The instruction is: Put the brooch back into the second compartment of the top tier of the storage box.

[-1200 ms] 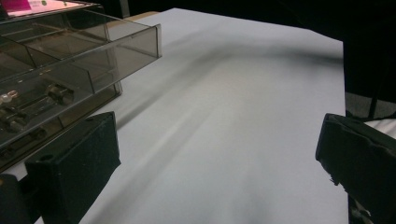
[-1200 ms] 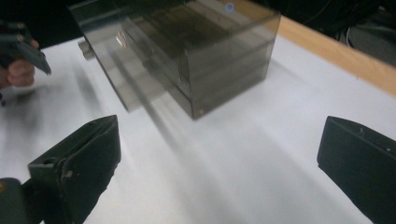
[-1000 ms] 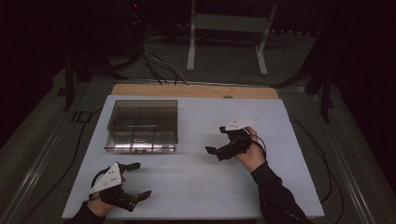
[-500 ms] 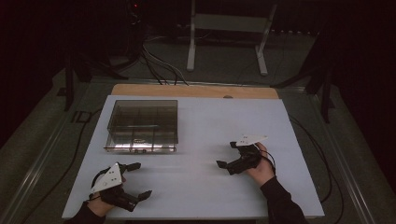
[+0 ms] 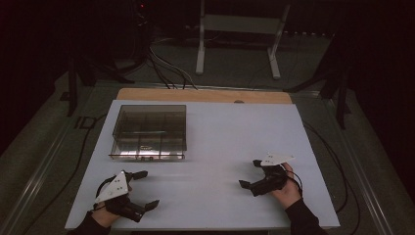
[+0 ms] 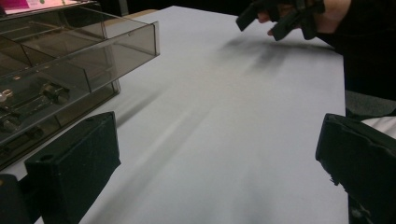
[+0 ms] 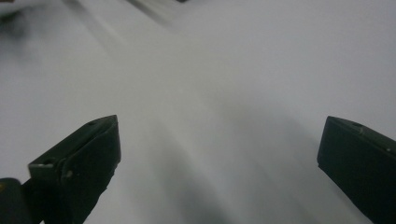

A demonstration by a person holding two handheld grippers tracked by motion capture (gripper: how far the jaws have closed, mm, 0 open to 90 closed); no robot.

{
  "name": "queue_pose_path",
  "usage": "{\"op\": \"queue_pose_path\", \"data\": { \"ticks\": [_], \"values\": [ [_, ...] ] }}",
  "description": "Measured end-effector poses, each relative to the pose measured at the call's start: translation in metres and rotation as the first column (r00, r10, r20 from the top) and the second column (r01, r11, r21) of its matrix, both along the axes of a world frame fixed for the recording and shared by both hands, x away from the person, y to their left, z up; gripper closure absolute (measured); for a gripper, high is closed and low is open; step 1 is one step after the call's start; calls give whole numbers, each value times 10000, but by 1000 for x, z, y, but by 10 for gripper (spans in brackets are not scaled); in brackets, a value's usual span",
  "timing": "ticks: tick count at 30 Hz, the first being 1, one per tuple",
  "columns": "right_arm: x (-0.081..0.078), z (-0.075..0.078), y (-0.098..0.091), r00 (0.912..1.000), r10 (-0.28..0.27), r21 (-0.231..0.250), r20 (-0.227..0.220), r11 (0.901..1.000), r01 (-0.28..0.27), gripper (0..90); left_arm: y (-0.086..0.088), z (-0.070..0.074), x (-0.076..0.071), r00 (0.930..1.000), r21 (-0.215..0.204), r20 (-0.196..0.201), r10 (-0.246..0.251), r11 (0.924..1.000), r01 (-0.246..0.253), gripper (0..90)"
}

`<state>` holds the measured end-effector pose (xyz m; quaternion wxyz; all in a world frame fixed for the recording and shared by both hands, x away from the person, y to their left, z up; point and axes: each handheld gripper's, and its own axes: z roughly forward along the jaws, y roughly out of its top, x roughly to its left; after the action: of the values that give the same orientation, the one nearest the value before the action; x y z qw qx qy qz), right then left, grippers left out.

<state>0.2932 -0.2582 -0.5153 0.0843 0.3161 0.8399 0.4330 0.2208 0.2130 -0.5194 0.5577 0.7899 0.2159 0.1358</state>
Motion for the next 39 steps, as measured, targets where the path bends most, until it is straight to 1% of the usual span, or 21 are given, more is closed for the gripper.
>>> {"op": "queue_pose_path", "data": {
  "ticks": [5, 8, 9, 13, 14, 15, 17, 19, 21, 24, 25, 27, 29, 34, 36, 37, 39],
  "values": [
    [-11, -2, -15, 9996, -280, 107, -51, 9996, 280, 0, 0, 0, 0, 10000, 41, 48, -18, 10000, 18, 6],
    [-16, -3, -25, 9990, -450, 267, -68, 9986, 452, 0, 0, 0, 0, 10000, 11, 9, 12, 10000, -12, 6],
    [-16, -3, -25, 9990, -450, 267, -68, 9986, 452, 0, 0, 0, 0, 10000, 42, 13, 1, 10000, -1, 6],
    [-24, -3, -42, 9966, -823, 349, 21, 9960, 822, 0, 0, 0, 0, 10000, 22, 1, 5, 10000, -5, 6],
    [-24, -3, -42, 9966, -823, 349, 21, 9960, 822, 0, 0, 0, 0, 10000, 41, 3, 2, 10000, -2, 6],
    [-27, -2, -50, 9950, -998, 357, 89, 9944, 994, 0, 0, 0, 0, 10000, 56, 14, -5, 10000, 5, 6],
    [-29, -1, -58, 9922, -1235, 327, 146, 9919, 1230, 0, 0, 0, 0, 10000, 24, 6, 14, 10000, -14, 6],
    [-31, 0, -67, 9904, -1375, 496, 164, 9894, 1366, 0, 0, 0, 0, 10000, 42, 18, 12, 10000, -12, 6],
    [-33, 0, -75, 9882, -1515, 509, 206, 9873, 1503, 0, 0, -1, 0, 10000, 75, -7, -12, 10000, 12, 6],
    [-36, -1, -83, 9843, -1759, 455, 144, 9835, 1750, 0, 0, -1, 0, 10000, 56, -44, -1, 10000, 1, 6],
    [-36, -1, -83, 9843, -1759, 455, 144, 9835, 1750, 0, 0, -1, 0, 10000, 78, -26, -6, 10000, 6, 6],
    [-40, -1, -88, 9814, -1898, 298, 270, 9815, 1890, 0, 0, -1, 0, 10000, 78, 0, -20, 10000, 20, 6],
    [-43, -2, -90, 9800, -1978, 237, 234, 9801, 1973, 0, 0, -1, 0, 10000, 56, -30, 11, 10000, -11, 6],
    [-49, -6, -93, 9787, -2042, 268, 223, 9787, 2036, 0, 0, -1, 0, 10000, 41, -49, 14, 10000, -13, 6],
    [-50, -8, -90, 9814, -1914, 117, 176, 9815, 1912, 0, -1, -2, 0, 10000, 98, -47, -18, 10000, 18, 6],
    [-50, -8, -90, 9814, -1914, 117, 176, 9815, 1912, 0, -1, -2, 0, 10000, 98, -47, -18, 10000, 18, 6],
    [-48, -8, -84, 9852, -1702, 93, 202, 9854, 1700, 0, -1, -2, 0, 10000, 91, -48, -18, 10000, 18, 6]
  ]
}}
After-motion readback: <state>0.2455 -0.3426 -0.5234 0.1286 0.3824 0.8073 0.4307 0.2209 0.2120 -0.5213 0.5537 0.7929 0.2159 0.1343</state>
